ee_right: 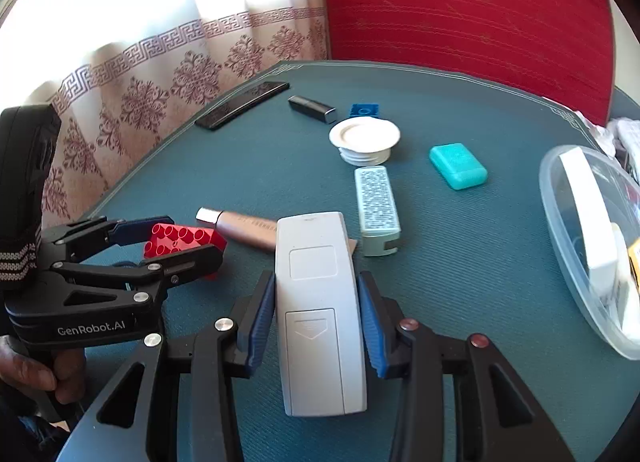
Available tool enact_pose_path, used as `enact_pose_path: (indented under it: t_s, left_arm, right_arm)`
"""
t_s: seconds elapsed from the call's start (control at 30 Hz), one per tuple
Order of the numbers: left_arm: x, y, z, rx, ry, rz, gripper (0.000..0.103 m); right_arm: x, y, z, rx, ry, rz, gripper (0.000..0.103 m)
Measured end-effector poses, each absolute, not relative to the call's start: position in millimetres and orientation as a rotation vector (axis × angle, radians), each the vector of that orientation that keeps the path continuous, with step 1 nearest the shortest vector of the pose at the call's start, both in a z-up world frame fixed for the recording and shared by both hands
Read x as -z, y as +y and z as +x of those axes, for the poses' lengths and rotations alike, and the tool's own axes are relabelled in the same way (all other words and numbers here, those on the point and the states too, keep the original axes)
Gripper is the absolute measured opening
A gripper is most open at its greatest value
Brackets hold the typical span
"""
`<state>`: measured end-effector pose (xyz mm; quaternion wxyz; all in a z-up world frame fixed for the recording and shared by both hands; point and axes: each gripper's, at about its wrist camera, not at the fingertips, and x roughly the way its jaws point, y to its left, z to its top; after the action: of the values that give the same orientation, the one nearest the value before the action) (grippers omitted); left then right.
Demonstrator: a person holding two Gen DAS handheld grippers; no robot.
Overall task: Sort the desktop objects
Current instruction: 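Grasp the red brick with the left gripper while the right gripper grasps the white box, then carry the white box into the clear bowl with right while left lifts the red brick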
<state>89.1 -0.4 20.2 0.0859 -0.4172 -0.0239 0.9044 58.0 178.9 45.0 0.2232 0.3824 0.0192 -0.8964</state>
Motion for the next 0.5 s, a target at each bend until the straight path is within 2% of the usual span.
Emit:
enact_pose_path:
  t_s: [0.5]
  left_arm:
    - [-36.2, 40.6, 84.9, -2.670, 0.028, -1.181, 0.074]
  right_arm:
    - [-56.3, 219.2, 66.0, 2.554, -0.065, 1.011, 0.045]
